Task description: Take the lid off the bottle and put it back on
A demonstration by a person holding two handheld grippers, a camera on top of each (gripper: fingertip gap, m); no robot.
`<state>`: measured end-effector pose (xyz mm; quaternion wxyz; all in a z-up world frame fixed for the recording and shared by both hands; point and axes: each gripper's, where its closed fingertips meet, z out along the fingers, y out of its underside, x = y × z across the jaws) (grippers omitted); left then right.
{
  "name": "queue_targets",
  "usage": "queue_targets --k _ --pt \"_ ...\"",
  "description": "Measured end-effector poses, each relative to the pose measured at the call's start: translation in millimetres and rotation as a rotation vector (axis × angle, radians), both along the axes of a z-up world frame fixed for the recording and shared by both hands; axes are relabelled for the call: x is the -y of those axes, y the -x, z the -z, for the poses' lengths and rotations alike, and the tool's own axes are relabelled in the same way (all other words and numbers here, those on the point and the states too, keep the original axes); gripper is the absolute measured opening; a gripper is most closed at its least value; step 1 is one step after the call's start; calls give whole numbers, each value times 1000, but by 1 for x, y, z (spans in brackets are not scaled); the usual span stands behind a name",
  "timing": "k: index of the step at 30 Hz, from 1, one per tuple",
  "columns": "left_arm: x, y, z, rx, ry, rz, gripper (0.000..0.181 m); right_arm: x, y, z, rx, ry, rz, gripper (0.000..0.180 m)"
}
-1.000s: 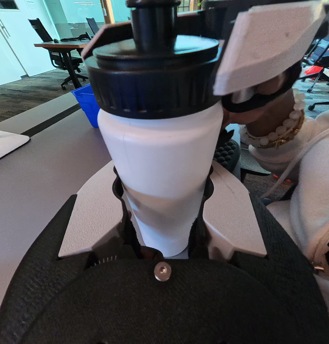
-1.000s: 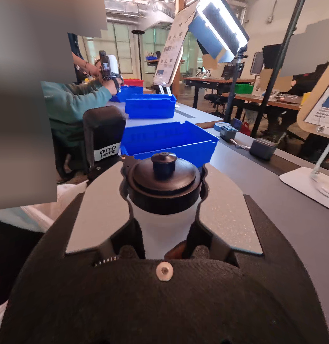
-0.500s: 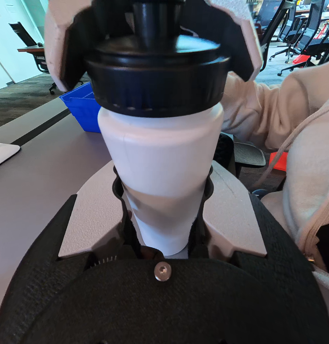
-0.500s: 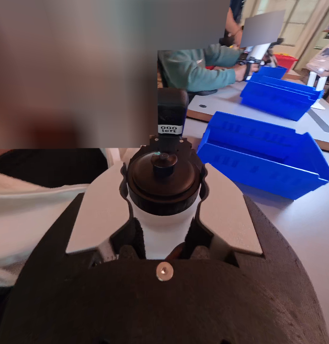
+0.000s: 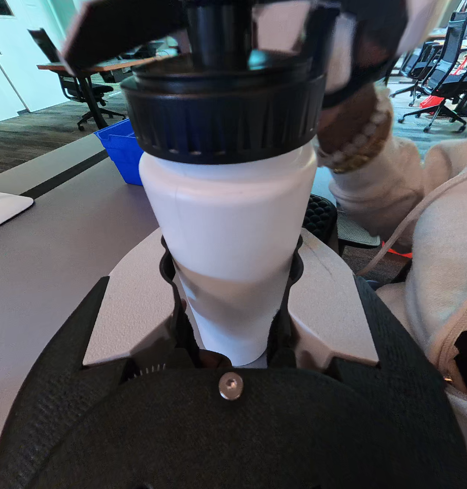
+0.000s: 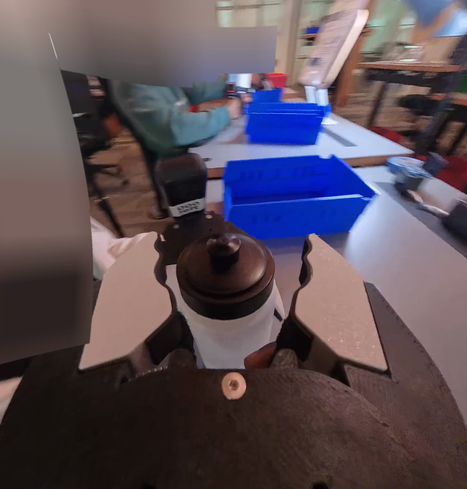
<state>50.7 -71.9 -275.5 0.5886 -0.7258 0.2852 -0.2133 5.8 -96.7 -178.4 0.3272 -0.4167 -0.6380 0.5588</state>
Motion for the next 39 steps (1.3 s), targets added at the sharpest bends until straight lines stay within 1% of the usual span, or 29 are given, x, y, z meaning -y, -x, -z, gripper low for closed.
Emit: queue_targets --k 2,3,4,6,7,9,14,16,17,19,20,21,22,23,24,27,28,30,31,33,35,37,38,39 --pt "0 0 0 0 -1 -2 88 -3 -1 11 12 -45 167 95" --pt "0 0 0 0 -1 -5 88 -4 -2 15 21 -61 215 88" --pt "0 0 0 -2 -2 -4 88 -1 -3 15 8 -59 217 76" --pt "1 0 0 -6 -5 1 88 1 -3 15 -22 -88 192 76" --pt "3 -1 0 -9 -9 12 88 4 -4 15 -23 -94 135 76" --pt "5 -3 0 -15 -7 33 88 10 -8 15 -18 -101 -32 76" --pt "8 -6 0 -21 -7 86 88 20 -18 16 -10 -144 -480 76" --pt "8 -7 0 -18 -5 96 88 22 -21 16 0 -154 -605 76" --pt "7 -6 0 -8 -1 95 88 21 -21 16 13 -151 -634 76" --pt "6 -3 0 12 5 83 87 18 -17 16 47 -124 -617 76" --pt "6 -2 0 13 3 76 87 17 -14 16 56 -117 -575 76" --pt "6 -2 0 11 1 65 87 15 -11 14 46 -115 -498 84" --pt "5 -2 0 11 -1 52 87 10 -6 12 20 -114 -384 97" --pt "5 -2 0 15 -4 42 87 6 -4 11 9 -112 -278 104" --pt "4 -2 0 18 -7 36 87 3 -4 10 1 -91 -167 106" --pt "3 -1 0 15 -5 16 88 3 -5 12 -20 -17 116 98" --pt "3 -1 0 15 -5 14 88 2 -5 15 -15 -29 189 95" --pt "4 -1 0 12 -5 13 88 1 -3 20 -10 -76 265 77" --pt "4 0 0 10 -7 13 88 2 -3 20 -14 -102 253 77" --pt "6 -1 0 6 -9 27 87 6 -4 19 -4 -128 148 77" --pt "6 -2 0 8 -1 41 87 13 -6 15 -19 -127 -26 77" --pt "6 -2 0 10 3 57 87 28 -19 -2 -89 -62 -294 77" --pt "5 -1 0 11 7 58 87 24 -19 -7 -82 -51 -333 76" --pt "5 -1 0 13 11 56 87 12 -11 -7 -36 -62 -289 76"
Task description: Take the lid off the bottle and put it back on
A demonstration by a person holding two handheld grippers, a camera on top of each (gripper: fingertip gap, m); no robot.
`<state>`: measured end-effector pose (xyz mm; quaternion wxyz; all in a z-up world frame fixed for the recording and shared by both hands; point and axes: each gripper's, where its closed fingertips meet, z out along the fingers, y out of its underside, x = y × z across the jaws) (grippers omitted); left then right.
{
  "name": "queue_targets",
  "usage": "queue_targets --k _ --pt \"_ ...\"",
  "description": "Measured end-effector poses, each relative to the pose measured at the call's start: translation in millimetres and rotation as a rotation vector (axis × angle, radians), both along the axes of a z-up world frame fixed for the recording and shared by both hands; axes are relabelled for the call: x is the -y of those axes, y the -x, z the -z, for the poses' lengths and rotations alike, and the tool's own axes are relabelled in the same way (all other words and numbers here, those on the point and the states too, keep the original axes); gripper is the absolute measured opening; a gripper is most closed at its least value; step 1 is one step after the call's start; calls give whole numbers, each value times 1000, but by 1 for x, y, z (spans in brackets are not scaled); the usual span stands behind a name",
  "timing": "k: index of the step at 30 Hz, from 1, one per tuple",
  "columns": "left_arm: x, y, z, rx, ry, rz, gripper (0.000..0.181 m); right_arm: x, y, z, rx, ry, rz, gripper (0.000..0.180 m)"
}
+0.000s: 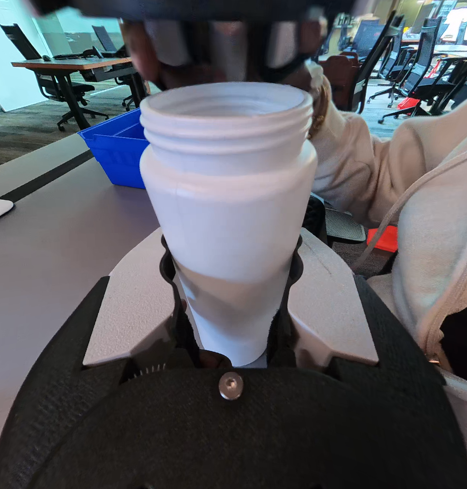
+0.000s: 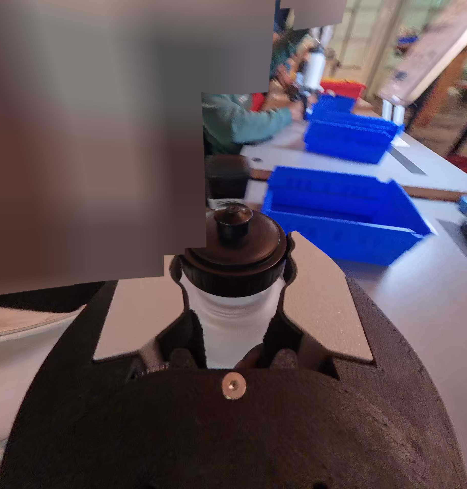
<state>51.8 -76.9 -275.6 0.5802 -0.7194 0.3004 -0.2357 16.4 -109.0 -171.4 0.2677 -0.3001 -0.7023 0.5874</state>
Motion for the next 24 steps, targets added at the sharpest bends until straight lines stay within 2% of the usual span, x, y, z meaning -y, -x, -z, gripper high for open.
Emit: queue_targets --k 4,6,8,10,13,15,19,24 --pt "0 0 0 5 -6 -5 87 -29 8 -18 -38 -38 110 77" --pt "0 0 0 6 -9 -9 87 -51 3 -25 -69 -73 234 77" --pt "0 0 0 3 -11 -14 87 -86 -6 -27 -63 -118 412 77" --pt "1 0 -1 3 -16 -22 87 -145 -24 -18 -12 -242 691 77" --pt "0 0 -1 8 -24 -34 87 -251 -75 12 193 -418 1125 77" --pt "0 0 -1 13 -27 -38 87 -308 -114 46 380 -442 1309 77" --pt "0 0 -1 16 -27 -40 87 -375 -149 128 648 -295 1425 78" --pt "0 0 -1 15 -25 -38 87 -422 -158 187 704 -62 1531 78"
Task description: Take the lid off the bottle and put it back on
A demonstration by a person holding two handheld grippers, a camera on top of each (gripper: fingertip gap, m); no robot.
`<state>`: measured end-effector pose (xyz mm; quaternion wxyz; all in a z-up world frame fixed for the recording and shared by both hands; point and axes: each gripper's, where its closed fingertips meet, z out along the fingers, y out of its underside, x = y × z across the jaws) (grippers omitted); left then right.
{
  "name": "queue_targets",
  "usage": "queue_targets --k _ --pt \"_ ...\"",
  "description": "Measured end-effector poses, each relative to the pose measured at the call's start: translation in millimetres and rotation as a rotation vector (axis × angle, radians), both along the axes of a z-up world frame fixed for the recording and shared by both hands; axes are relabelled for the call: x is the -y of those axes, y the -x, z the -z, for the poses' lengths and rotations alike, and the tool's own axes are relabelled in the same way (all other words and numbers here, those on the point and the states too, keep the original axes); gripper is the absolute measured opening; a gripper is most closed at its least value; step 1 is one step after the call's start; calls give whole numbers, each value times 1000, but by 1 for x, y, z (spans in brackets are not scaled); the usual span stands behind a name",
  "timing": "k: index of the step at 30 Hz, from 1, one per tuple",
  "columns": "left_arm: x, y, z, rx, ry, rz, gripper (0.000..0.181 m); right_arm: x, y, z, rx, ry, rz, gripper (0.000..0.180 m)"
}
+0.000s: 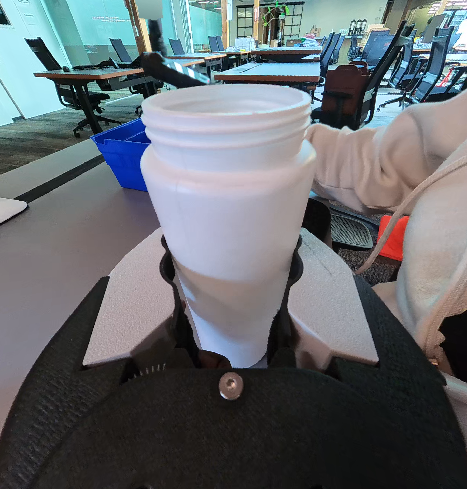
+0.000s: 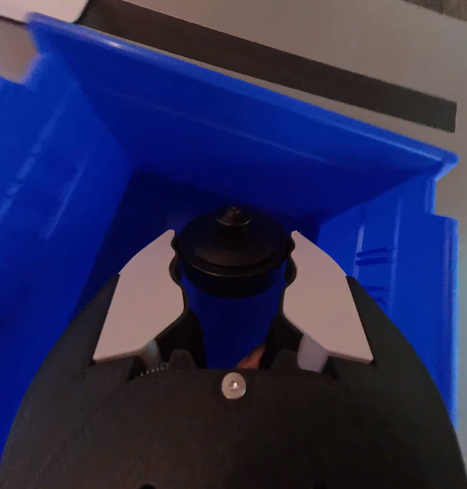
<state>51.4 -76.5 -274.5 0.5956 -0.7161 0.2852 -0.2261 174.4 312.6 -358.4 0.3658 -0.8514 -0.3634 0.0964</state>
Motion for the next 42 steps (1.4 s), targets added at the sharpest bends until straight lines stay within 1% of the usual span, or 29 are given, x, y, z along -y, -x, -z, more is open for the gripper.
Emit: queue_targets --k 2,5,7,10,14,17,19,20,22,23,25,27,29,30,31,32,35,37,40,41,42 --pt "0 0 0 1 -1 0 87 -12 -7 11 6 3 57 78" --pt "0 0 0 2 -4 0 87 -16 -19 27 65 37 110 78" --pt "0 0 0 3 -7 0 88 -17 -26 31 103 42 135 78" --pt "1 0 0 7 -10 -2 87 -17 -28 33 107 54 148 78" --pt "0 0 0 7 -8 -2 88 -18 -29 30 146 14 142 86" --pt "0 0 0 9 -7 -2 87 -17 -26 15 136 -45 141 89" --pt "0 0 0 11 -7 -2 88 -8 -15 -8 68 -100 116 87" --pt "0 0 0 12 -6 -2 88 0 -4 -25 9 -133 75 86" --pt "-1 0 0 13 -5 -2 88 32 29 -71 -149 -213 -76 80" --pt "-1 0 0 14 -5 -2 88 57 49 -98 -230 -249 -196 77" --pt "-1 0 0 14 -5 -3 88 129 87 -148 -370 -276 -532 69" --pt "-1 0 0 14 -6 -3 87 226 110 -187 -451 -238 -959 64" --pt "-1 0 0 15 -8 -3 87 318 109 -203 -404 -194 -1369 62" --pt "-1 0 0 16 -9 -4 87 353 106 -203 -340 -200 -1530 60" --pt "0 0 0 17 -10 -4 87 380 104 -200 -260 -213 -1654 58" --pt "0 0 0 16 -10 -4 87 400 105 -196 -176 -223 -1733 55" --pt "0 0 0 15 -10 -4 88 430 116 -176 71 -211 -1819 50" --pt "0 0 0 14 -11 -3 87 433 128 -160 217 -225 -1806 47" --pt "0 0 0 19 -11 -3 88 427 130 -133 446 -190 -1797 33" --pt "2 0 1 19 -6 13 87 430 123 -126 502 -133 -1822 29" --pt "5 1 3 15 8 41 87 433 123 -126 485 -124 -1825 25"
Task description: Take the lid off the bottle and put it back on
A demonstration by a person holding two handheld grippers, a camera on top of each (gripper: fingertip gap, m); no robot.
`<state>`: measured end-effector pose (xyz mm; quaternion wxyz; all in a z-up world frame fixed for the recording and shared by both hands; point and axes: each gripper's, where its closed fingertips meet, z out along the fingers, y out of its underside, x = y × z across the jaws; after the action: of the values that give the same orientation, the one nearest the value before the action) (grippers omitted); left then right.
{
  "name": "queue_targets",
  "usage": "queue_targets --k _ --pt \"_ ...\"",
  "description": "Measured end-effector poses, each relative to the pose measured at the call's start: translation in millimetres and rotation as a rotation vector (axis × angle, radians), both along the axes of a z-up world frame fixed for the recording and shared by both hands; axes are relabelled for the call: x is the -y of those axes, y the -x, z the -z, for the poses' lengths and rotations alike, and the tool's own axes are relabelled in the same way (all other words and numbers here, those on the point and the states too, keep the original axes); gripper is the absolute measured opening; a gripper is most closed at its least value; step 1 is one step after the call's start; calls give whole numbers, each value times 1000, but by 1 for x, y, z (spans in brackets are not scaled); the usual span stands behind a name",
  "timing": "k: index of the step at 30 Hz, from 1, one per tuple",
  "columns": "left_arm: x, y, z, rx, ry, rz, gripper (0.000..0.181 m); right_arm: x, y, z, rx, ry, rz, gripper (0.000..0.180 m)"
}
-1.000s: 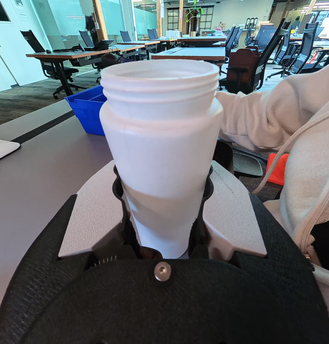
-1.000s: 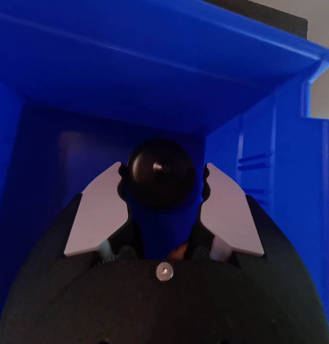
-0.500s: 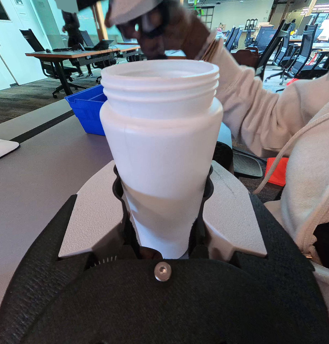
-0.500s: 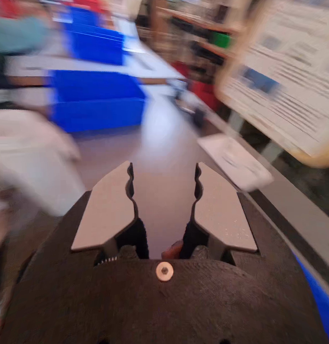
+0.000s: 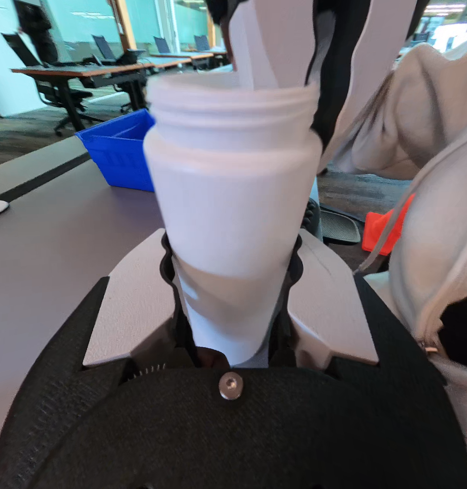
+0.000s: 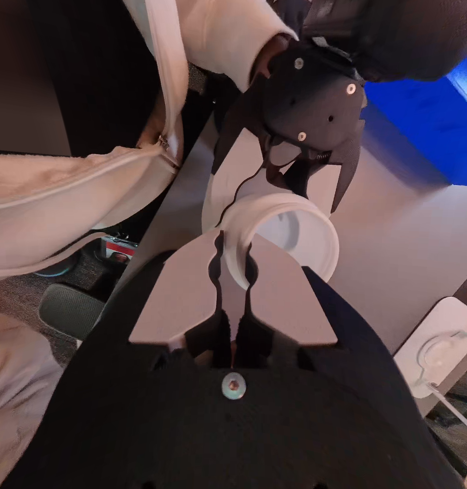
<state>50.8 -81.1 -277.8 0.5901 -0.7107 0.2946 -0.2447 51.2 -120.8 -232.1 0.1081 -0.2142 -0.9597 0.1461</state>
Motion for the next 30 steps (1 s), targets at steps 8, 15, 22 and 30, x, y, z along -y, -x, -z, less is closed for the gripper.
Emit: queue_targets --k 8,15,22,30 --pt "0 68 -40 392 -222 -215 92 -76 -25 -71 -438 -75 295 8" --pt "-7 69 -28 342 -208 -269 88 -179 -93 -87 -701 -183 788 6" --pt "-12 66 -19 267 -196 -285 85 -233 -115 -17 -794 -41 1034 6" --pt "-13 67 -17 244 -203 -297 84 -273 -113 67 -822 14 1163 6"
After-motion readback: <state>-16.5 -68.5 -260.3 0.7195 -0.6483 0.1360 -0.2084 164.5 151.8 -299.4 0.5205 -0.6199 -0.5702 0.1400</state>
